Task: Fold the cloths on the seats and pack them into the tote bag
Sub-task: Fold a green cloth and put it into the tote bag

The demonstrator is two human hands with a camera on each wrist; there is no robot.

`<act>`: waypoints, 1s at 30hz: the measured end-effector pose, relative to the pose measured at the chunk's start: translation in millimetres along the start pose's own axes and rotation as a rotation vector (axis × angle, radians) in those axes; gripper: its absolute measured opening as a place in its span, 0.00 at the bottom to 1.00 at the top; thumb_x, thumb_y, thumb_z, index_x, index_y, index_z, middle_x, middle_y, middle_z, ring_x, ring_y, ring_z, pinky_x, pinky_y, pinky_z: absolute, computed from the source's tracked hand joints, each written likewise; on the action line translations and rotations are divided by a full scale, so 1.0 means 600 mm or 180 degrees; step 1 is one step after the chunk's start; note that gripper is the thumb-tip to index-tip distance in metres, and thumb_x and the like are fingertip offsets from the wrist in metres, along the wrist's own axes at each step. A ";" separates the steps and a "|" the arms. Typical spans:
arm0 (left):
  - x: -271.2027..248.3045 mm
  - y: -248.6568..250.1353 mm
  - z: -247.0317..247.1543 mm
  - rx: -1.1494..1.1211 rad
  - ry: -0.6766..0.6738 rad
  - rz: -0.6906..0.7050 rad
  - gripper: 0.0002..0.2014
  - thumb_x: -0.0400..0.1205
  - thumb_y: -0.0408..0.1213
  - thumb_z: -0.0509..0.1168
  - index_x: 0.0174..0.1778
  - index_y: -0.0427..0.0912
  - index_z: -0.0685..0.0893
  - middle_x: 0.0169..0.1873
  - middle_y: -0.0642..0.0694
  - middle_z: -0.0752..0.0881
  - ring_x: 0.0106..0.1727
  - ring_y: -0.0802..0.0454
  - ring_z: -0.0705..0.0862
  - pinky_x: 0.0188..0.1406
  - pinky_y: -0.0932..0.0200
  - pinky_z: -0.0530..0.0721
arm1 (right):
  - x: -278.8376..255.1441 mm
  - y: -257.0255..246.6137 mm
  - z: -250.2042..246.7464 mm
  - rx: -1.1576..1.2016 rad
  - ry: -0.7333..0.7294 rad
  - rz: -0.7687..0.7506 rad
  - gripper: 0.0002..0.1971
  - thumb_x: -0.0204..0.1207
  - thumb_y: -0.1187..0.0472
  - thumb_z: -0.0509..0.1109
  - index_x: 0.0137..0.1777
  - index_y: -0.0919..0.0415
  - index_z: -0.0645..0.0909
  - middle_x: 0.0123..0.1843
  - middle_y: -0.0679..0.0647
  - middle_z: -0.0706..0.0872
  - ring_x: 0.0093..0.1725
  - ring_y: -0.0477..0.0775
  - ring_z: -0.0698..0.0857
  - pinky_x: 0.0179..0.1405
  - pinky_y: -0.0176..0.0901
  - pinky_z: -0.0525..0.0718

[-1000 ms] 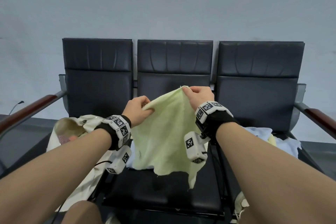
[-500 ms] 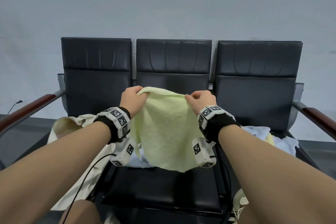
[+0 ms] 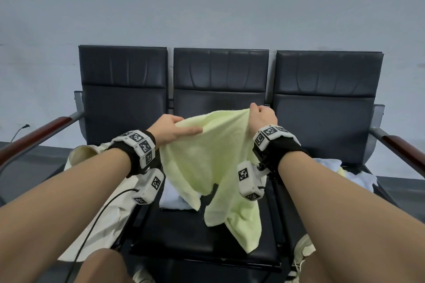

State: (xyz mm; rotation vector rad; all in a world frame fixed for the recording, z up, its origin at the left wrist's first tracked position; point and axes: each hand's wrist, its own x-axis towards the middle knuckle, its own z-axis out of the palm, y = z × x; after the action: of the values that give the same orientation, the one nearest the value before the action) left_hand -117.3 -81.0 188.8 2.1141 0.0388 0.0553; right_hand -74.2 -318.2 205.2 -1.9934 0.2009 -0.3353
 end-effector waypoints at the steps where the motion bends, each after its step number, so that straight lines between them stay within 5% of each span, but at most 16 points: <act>1: -0.004 -0.003 -0.003 0.0058 -0.0251 -0.0006 0.17 0.69 0.49 0.83 0.46 0.42 0.92 0.42 0.44 0.93 0.43 0.48 0.92 0.48 0.52 0.90 | -0.001 -0.002 -0.001 0.0034 -0.0017 0.0013 0.25 0.86 0.55 0.58 0.26 0.58 0.60 0.28 0.53 0.65 0.42 0.58 0.69 0.42 0.44 0.65; 3: -0.004 -0.014 -0.004 0.0259 -0.0370 0.0084 0.11 0.71 0.39 0.83 0.46 0.40 0.92 0.41 0.42 0.92 0.44 0.49 0.90 0.51 0.52 0.88 | -0.002 0.003 -0.002 0.0031 -0.0180 -0.0003 0.25 0.84 0.53 0.60 0.26 0.58 0.61 0.27 0.52 0.66 0.40 0.58 0.70 0.40 0.43 0.66; 5: 0.000 -0.021 0.000 0.0235 0.0009 0.0307 0.08 0.73 0.33 0.80 0.46 0.38 0.91 0.39 0.43 0.89 0.43 0.52 0.86 0.50 0.53 0.84 | -0.007 0.012 -0.001 -0.0115 -0.0555 -0.0100 0.22 0.78 0.45 0.68 0.28 0.57 0.69 0.28 0.50 0.74 0.37 0.57 0.76 0.38 0.43 0.72; 8: 0.000 -0.005 0.007 -0.0243 0.0422 0.0595 0.08 0.73 0.30 0.79 0.48 0.37 0.91 0.40 0.43 0.88 0.43 0.53 0.84 0.48 0.54 0.81 | -0.022 0.028 0.005 -0.0747 -0.1460 -0.0472 0.26 0.59 0.32 0.79 0.45 0.52 0.83 0.43 0.46 0.86 0.44 0.48 0.85 0.45 0.43 0.82; 10: -0.003 0.019 0.014 -0.0404 0.0496 0.0813 0.09 0.73 0.30 0.78 0.48 0.33 0.90 0.38 0.43 0.87 0.41 0.53 0.83 0.44 0.56 0.80 | -0.040 0.026 0.006 -0.1177 -0.2062 -0.0654 0.33 0.54 0.32 0.82 0.55 0.49 0.84 0.51 0.45 0.88 0.51 0.47 0.86 0.54 0.45 0.84; 14: -0.014 0.080 0.035 -0.0485 0.0495 0.1297 0.08 0.74 0.26 0.76 0.48 0.38 0.92 0.38 0.51 0.91 0.40 0.63 0.87 0.43 0.66 0.83 | -0.066 0.015 0.033 -0.1239 -0.2725 -0.0525 0.28 0.56 0.38 0.85 0.56 0.47 0.88 0.51 0.43 0.91 0.52 0.45 0.89 0.61 0.48 0.85; 17: -0.019 0.111 0.049 -0.0583 0.0394 0.1463 0.11 0.74 0.24 0.75 0.49 0.40 0.91 0.43 0.49 0.92 0.45 0.62 0.89 0.46 0.66 0.85 | -0.079 0.008 0.060 -0.0863 -0.2682 -0.0588 0.36 0.55 0.37 0.85 0.63 0.49 0.84 0.55 0.44 0.89 0.58 0.47 0.87 0.64 0.48 0.83; 20: -0.023 0.118 0.065 -0.0566 0.0321 0.1489 0.13 0.72 0.27 0.76 0.51 0.45 0.90 0.45 0.43 0.92 0.47 0.53 0.90 0.51 0.58 0.88 | -0.090 -0.009 0.065 -0.0733 -0.2477 -0.0263 0.23 0.74 0.49 0.78 0.67 0.54 0.79 0.57 0.50 0.84 0.57 0.49 0.81 0.57 0.42 0.75; 23: -0.019 0.097 0.070 -0.0571 0.0225 0.1362 0.24 0.69 0.37 0.83 0.61 0.48 0.87 0.50 0.47 0.90 0.50 0.57 0.89 0.54 0.60 0.87 | -0.071 -0.002 0.069 -0.0739 -0.2312 -0.0190 0.22 0.83 0.55 0.68 0.76 0.56 0.72 0.68 0.52 0.78 0.67 0.51 0.76 0.61 0.33 0.67; 26: -0.013 0.052 0.068 -0.1094 -0.0184 0.1023 0.36 0.69 0.40 0.83 0.73 0.48 0.78 0.60 0.46 0.89 0.61 0.52 0.88 0.61 0.54 0.85 | -0.059 -0.004 0.050 0.0047 -0.2167 0.0162 0.32 0.68 0.44 0.78 0.70 0.56 0.79 0.60 0.48 0.85 0.62 0.54 0.85 0.62 0.50 0.82; 28: -0.018 0.017 0.071 -0.1617 -0.0553 0.0625 0.38 0.71 0.38 0.81 0.77 0.43 0.73 0.61 0.45 0.89 0.63 0.47 0.88 0.61 0.51 0.85 | -0.056 -0.005 0.035 0.0793 -0.2180 0.0490 0.39 0.56 0.39 0.82 0.66 0.58 0.83 0.58 0.54 0.90 0.58 0.60 0.89 0.66 0.61 0.83; 30: -0.030 -0.015 0.083 -0.1854 -0.0960 0.0269 0.41 0.68 0.46 0.83 0.76 0.41 0.75 0.62 0.43 0.89 0.64 0.43 0.87 0.62 0.48 0.85 | -0.057 -0.018 0.023 0.1217 -0.2167 0.0748 0.32 0.64 0.41 0.80 0.63 0.61 0.84 0.55 0.59 0.91 0.56 0.62 0.90 0.66 0.62 0.83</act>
State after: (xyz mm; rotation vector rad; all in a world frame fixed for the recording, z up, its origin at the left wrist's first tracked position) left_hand -132.6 -119.6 154.7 1.5222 -0.2219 -0.1825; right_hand -102.3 -291.7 204.1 -1.5797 -0.0629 0.4304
